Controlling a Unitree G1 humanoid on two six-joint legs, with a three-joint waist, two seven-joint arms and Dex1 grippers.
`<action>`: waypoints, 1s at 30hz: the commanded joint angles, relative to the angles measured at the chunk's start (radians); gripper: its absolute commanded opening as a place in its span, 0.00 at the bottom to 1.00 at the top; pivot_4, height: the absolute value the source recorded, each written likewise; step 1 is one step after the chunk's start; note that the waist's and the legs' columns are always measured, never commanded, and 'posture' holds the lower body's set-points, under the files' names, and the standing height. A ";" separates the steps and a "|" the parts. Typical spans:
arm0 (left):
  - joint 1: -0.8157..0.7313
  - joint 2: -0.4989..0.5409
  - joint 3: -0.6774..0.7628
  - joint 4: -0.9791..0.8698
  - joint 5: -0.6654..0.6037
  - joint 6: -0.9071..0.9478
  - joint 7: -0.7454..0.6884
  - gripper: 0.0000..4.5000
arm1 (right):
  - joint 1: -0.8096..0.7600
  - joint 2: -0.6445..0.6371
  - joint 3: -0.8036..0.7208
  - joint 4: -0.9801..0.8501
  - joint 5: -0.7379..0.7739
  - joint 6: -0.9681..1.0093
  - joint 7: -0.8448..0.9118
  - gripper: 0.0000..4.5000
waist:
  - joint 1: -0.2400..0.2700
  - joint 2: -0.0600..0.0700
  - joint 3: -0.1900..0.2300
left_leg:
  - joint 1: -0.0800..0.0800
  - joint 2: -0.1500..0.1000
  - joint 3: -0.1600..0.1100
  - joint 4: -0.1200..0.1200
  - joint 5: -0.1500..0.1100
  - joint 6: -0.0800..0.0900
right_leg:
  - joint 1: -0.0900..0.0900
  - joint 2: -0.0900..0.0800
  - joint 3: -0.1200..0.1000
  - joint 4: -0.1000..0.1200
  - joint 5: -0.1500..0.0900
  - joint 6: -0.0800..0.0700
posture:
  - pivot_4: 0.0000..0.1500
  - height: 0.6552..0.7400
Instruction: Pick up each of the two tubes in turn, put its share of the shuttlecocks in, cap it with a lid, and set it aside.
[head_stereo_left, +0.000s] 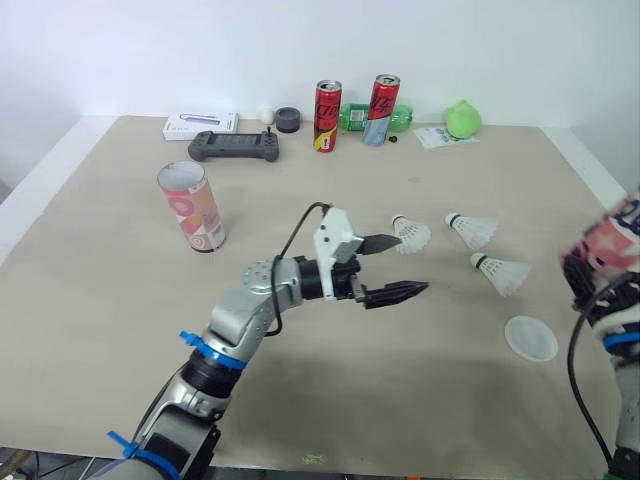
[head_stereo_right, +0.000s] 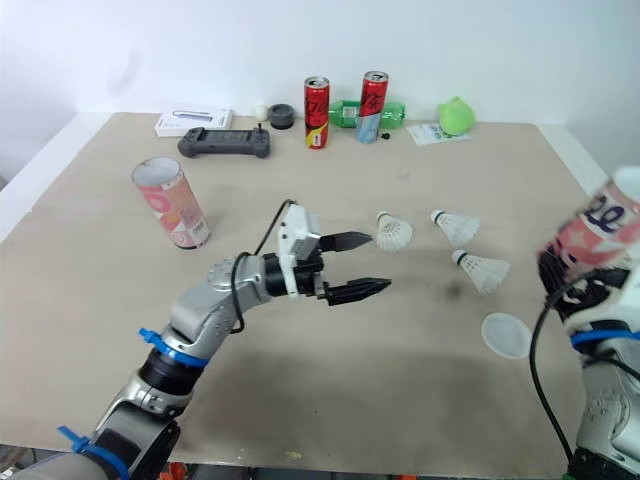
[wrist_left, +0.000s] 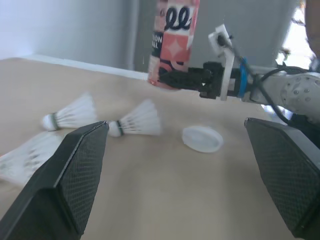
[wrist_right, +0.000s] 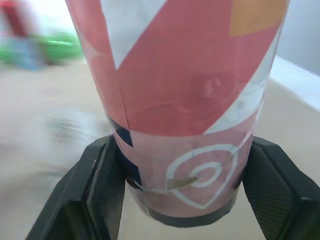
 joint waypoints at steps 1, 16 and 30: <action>-0.015 -0.025 -0.018 0.002 0.020 -0.039 -0.021 1.00 | -0.011 -0.002 -0.038 0.137 -0.036 -0.146 -0.058 0.74 | -0.003 0.001 0.000 | 0.001 0.000 0.001 0.000 0.000 0.000 | 0.000 0.000 0.001 0.000 0.000 0.001 | 1.00 1.00; 0.045 0.014 0.001 -0.025 0.042 -0.043 -0.010 1.00 | 0.038 0.002 0.016 0.241 -0.021 -0.270 -0.072 1.00 | -0.004 0.005 -0.001 | 0.002 -0.001 0.004 0.001 0.005 0.006 | 0.001 0.000 0.005 0.000 0.003 0.000 | 1.00 1.00; 0.333 0.193 0.219 -0.242 0.038 -0.030 0.153 1.00 | 0.429 -0.094 0.075 -0.647 0.436 0.120 0.069 1.00 | -0.022 0.012 -0.004 | 0.003 0.001 0.004 -0.001 0.004 0.006 | 0.000 0.001 0.006 0.000 0.002 -0.001 | 1.00 1.00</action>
